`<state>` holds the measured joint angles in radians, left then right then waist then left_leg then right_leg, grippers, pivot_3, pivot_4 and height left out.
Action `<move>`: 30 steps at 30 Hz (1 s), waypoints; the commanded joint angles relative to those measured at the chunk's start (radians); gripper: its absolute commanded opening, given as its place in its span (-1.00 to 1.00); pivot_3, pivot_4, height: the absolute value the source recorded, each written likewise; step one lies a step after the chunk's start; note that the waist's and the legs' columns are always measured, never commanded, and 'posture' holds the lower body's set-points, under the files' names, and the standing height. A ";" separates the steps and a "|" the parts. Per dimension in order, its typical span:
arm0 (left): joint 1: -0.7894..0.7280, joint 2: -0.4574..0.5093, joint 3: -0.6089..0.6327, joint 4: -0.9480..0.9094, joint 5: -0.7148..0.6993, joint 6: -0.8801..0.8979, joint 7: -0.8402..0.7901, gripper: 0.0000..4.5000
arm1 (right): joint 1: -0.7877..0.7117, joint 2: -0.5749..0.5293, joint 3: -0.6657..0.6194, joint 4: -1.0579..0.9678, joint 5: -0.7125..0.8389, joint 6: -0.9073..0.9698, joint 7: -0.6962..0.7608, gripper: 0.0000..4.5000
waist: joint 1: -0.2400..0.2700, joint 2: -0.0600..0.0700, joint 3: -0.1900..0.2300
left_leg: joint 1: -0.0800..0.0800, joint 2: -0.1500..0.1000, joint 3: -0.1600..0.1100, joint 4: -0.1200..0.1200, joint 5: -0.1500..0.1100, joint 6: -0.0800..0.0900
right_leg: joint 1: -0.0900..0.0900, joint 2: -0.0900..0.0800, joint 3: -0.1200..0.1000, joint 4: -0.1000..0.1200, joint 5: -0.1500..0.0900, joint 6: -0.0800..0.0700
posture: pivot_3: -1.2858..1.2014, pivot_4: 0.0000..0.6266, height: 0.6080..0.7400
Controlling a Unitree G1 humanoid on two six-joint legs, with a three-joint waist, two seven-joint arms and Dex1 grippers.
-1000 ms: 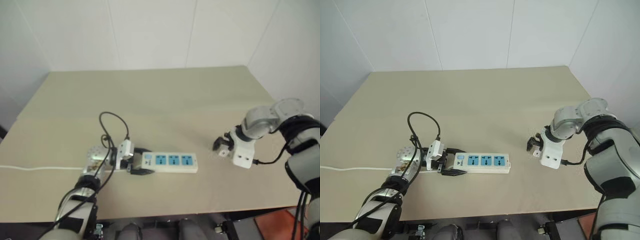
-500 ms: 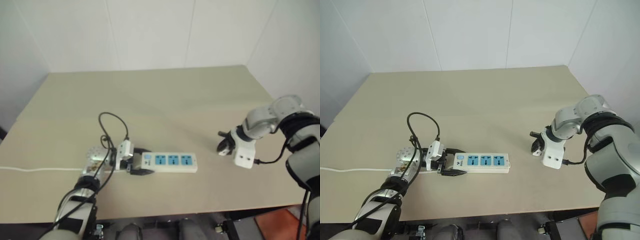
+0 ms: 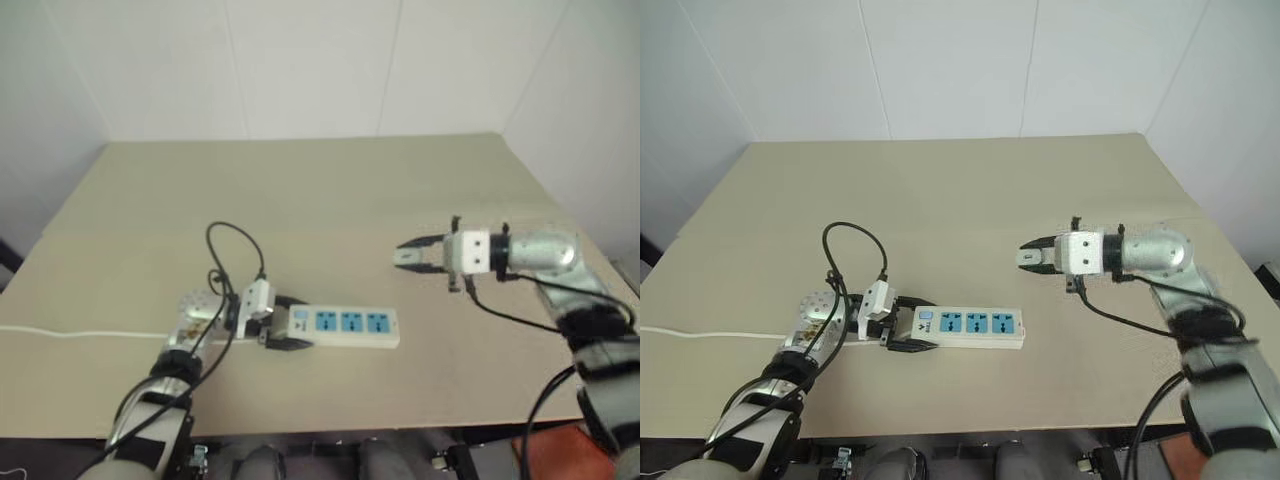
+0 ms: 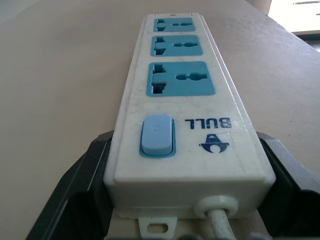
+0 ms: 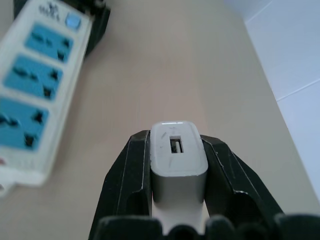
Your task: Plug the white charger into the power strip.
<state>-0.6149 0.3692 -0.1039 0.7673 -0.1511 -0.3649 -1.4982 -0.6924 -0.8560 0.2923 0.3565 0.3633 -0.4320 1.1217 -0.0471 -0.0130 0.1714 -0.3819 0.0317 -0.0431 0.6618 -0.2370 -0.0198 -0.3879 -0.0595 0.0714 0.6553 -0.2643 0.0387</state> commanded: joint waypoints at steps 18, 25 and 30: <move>0.021 0.024 -0.035 -0.053 0.006 0.064 0.051 0.47 | 0.076 0.370 -0.034 -0.280 0.078 0.504 -0.003 -0.49 | 0.005 -0.001 0.000 | -0.001 0.000 0.000 0.001 0.000 0.000 | -0.001 0.001 -0.001 -0.001 0.000 0.000 | 0.03 -0.52 1.00; 0.014 0.021 -0.033 -0.045 0.003 0.058 0.060 0.47 | 0.021 0.419 -0.078 -0.183 0.121 0.614 0.067 -0.49 | 0.004 -0.001 0.000 | -0.002 0.000 0.000 0.001 0.000 0.000 | -0.001 0.001 -0.002 -0.001 0.000 0.000 | 0.03 -0.52 1.00; 0.012 0.021 -0.037 -0.043 0.003 0.055 0.053 0.47 | 0.009 0.446 -0.072 -0.154 0.091 0.635 0.084 -0.49 | 0.004 -0.001 0.000 | -0.002 0.000 0.000 0.001 0.000 0.000 | -0.001 0.001 -0.002 -0.001 0.000 0.001 | 0.03 -0.52 1.00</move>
<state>-0.6029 0.3803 -0.1335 0.7134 -0.1611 -0.3101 -1.4595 -0.6622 -0.4168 0.2403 0.2100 0.4527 0.1885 1.1954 -0.0426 -0.0141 0.1716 -0.3838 0.0319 -0.0435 0.6631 -0.2368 -0.0196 -0.3889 -0.0581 0.0698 0.6541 -0.2646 0.0392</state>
